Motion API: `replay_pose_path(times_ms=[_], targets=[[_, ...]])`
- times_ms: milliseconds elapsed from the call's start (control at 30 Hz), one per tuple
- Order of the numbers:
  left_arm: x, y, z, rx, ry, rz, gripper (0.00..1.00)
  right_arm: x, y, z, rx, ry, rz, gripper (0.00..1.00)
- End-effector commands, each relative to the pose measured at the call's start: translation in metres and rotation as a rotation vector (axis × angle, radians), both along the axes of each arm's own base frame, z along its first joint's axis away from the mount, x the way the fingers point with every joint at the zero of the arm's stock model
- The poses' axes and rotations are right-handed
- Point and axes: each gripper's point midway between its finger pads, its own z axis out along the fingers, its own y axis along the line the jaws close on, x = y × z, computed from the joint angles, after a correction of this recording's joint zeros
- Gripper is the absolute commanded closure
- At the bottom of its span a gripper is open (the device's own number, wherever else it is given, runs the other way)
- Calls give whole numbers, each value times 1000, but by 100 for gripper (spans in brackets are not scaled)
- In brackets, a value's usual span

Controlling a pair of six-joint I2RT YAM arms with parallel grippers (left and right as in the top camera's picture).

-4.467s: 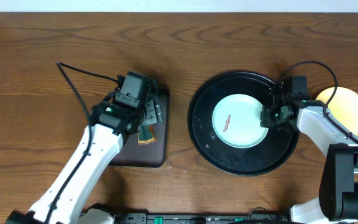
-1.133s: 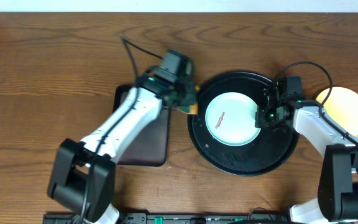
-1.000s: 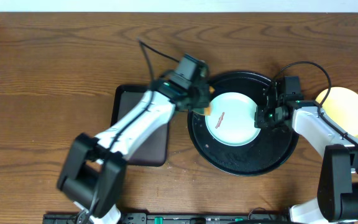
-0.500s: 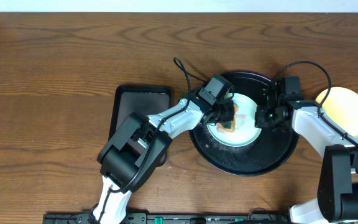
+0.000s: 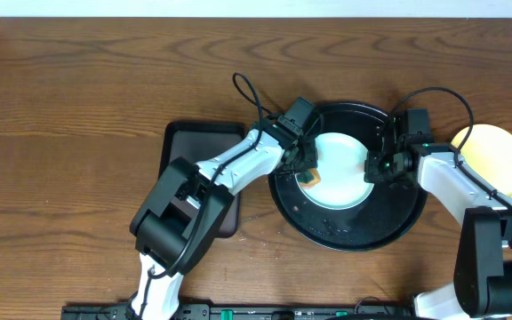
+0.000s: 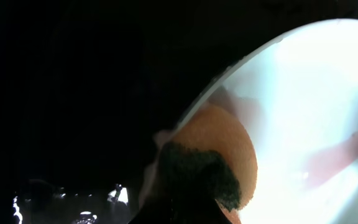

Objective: Clean dirty plates on tray and stack at the side
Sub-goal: 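Scrub the blue plate with the sponge held in the left gripper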

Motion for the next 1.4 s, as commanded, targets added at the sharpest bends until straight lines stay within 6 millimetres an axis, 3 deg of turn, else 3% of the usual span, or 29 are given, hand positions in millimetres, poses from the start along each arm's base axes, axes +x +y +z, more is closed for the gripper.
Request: replay_pose_path(times_ms=[0, 333, 467, 633, 800, 1100, 1233, 1367], targets=[[8, 23, -18, 128, -40, 47, 93, -13, 0, -11, -15, 44, 4, 99], [10, -53, -26, -100, -90, 72, 93, -15, 0, -11, -16, 51, 5, 99], [-5, -87, -20, -280, -1, -1, 92, -17, 0, -12, -17, 59, 4, 99], [-32, -109, -4, -425, 123, -108, 93, -16, 0, -12, -16, 59, 4, 99], [-54, -113, 3, -481, 235, -163, 93, -17, 0, -12, -17, 62, 4, 99], [-72, -113, 8, -517, 323, -207, 93, -18, 0, -12, -17, 64, 5, 99], [-51, -98, -8, -416, 217, -172, 93, -17, 0, -12, -17, 63, 5, 99], [-18, -72, -24, -291, 97, -87, 92, -18, 0, -12, -17, 66, 5, 99]])
